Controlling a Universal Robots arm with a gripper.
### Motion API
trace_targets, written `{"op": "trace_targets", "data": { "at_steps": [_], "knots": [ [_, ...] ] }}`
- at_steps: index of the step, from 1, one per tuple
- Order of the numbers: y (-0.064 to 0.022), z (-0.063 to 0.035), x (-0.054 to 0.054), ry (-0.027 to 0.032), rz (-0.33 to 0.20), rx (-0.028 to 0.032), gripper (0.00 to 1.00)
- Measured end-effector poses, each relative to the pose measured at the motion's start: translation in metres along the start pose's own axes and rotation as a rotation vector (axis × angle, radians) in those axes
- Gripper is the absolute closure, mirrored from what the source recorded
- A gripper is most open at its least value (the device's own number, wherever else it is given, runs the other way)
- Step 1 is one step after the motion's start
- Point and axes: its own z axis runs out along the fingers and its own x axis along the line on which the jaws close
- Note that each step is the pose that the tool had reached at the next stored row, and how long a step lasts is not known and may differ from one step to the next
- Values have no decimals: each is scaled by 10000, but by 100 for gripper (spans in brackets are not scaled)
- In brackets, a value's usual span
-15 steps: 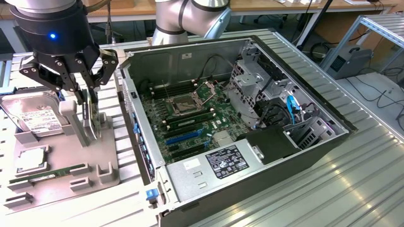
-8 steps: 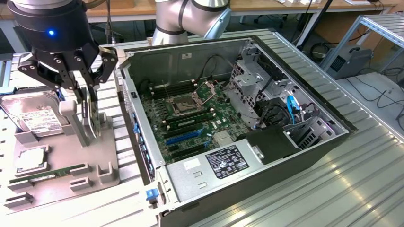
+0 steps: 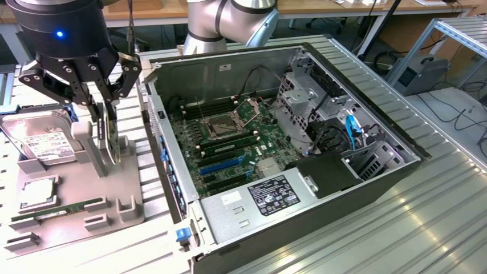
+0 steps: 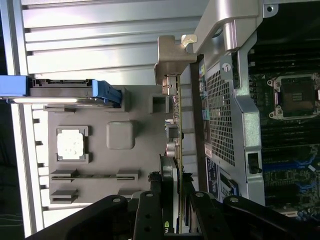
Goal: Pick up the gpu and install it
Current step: 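Pick up the gpu and move the gpu toward the slot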
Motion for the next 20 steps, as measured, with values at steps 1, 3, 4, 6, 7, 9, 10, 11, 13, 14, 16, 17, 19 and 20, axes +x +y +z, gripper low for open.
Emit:
{"op": "trace_targets", "data": {
  "at_steps": [1, 3, 4, 6, 7, 9, 10, 11, 13, 14, 16, 17, 19, 20],
  "knots": [
    [0, -4, 0, 0, 0, -1, 73],
    [1, -14, 0, 0, 0, 0, 73],
    [1, -19, -1, 1, 0, 0, 73],
    [1, -29, -1, 1, 0, 0, 73],
    [2, -40, -1, 0, -1, 0, 73],
    [2, -51, -2, 0, 0, 0, 73],
    [3, -64, -2, 1, 0, 0, 73],
    [3, -73, -2, 1, 0, 0, 73],
    [4, -94, -3, 0, 0, -1, 73],
    [4, -102, -3, 0, 0, -1, 73],
    [5, -115, -3, 0, 0, -1, 73],
    [5, -122, -3, 1, 0, 0, 73],
    [6, -143, -4, 0, 0, 0, 73],
    [6, -148, -4, 0, 0, 0, 73]
  ]
}}
